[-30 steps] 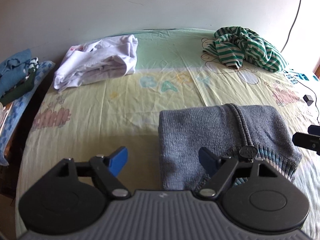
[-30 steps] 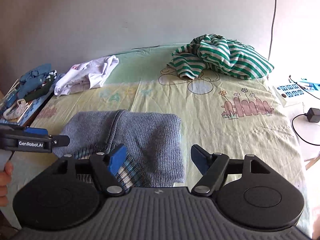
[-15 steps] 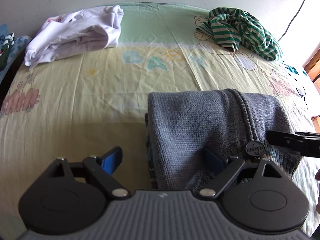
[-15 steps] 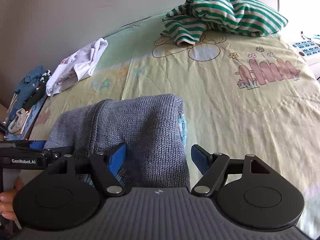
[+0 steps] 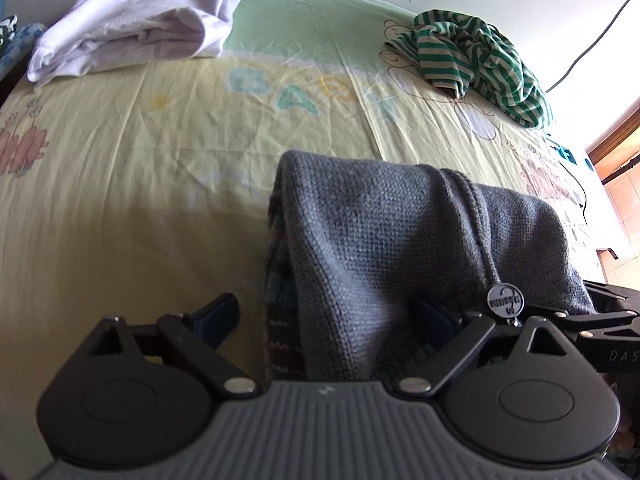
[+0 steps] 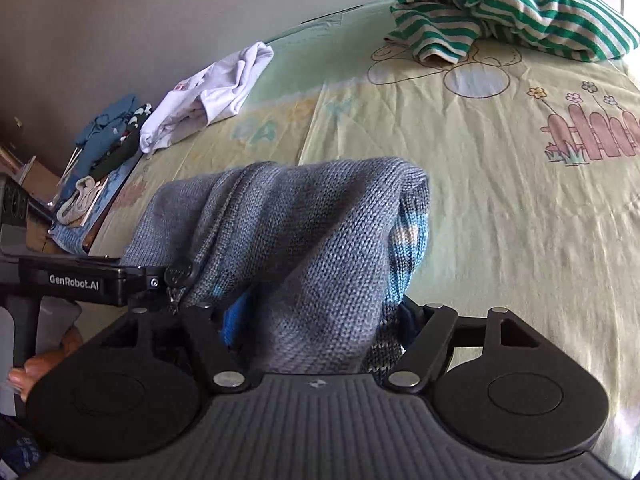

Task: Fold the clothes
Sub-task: 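Lift the folded sweater with both grippers and carry it to the white clothes stack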

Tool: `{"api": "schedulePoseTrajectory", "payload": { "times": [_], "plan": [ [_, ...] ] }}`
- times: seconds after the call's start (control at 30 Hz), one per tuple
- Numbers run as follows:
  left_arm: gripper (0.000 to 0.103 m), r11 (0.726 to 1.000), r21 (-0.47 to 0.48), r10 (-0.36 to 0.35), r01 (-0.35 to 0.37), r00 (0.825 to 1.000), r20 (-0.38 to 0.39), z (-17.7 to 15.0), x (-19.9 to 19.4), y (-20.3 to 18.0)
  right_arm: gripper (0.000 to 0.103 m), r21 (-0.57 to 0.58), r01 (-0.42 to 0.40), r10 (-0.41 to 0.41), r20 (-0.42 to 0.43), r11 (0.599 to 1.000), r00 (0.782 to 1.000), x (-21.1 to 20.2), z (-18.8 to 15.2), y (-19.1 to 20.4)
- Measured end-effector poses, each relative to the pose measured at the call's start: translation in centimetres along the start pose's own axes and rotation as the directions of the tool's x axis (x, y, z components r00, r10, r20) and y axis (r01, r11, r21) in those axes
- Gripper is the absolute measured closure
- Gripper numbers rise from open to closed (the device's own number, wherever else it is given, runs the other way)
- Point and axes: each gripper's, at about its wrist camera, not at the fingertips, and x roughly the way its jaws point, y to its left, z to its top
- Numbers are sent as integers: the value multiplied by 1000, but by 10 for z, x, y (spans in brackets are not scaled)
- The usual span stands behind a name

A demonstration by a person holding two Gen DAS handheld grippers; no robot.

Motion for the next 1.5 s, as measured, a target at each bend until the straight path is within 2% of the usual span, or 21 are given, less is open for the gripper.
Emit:
{"api": "schedulePoseTrajectory", "payload": {
  "times": [0.03,0.17,0.2,0.3,0.33,0.37,0.43,0.53,0.63,0.77,0.97,1.13,1.2,1.33,1.5],
  "plan": [
    [28,1000,3,-13,13,1000,3,0,-1,-2,30,0,-11,11,0,1000,1000,0,1,-2],
    [42,1000,9,3,-4,999,40,-4,-5,-12,30,5,-21,21,8,1000,1000,0,2,-1],
    [45,1000,16,12,-13,999,53,-6,-7,-15,33,6,-23,23,10,1000,1000,0,2,-1],
    [62,994,86,65,-72,995,82,-9,-14,-33,49,10,-29,29,16,1000,999,0,3,1],
    [74,989,114,83,-93,993,90,-8,-17,-39,53,11,-31,31,18,999,999,0,3,1],
    [79,986,135,89,-102,991,100,-6,-22,-43,55,12,-33,32,20,999,999,0,3,2],
    [81,982,158,86,-104,989,117,-3,-30,-46,60,-37,-30,31,20,999,999,-5,9,10],
    [82,988,137,58,-74,991,122,10,-43,-35,61,-61,-58,59,14,996,998,-14,24,19],
    [82,990,127,29,-54,981,189,34,-72,-13,62,-96,-79,82,26,992,996,-24,50,34],
    [82,987,148,29,-69,966,258,92,-106,24,62,-133,-101,112,79,986,991,-28,104,71],
    [82,972,172,88,-158,931,354,175,-137,96,61,-117,-131,148,152,985,977,15,188,134],
    [81,968,156,132,-199,924,359,227,-116,161,61,-67,-164,174,195,984,965,74,243,173],
    [81,969,143,142,-201,929,342,239,-99,182,62,-51,-160,167,208,986,964,98,255,182],
    [81,965,140,173,-222,940,296,246,-61,217,63,-28,-143,145,187,989,971,146,268,187],
    [80,972,122,168,-200,957,236,244,-15,249,68,-2,-98,97,176,995,980,197,273,176]
  ]
}}
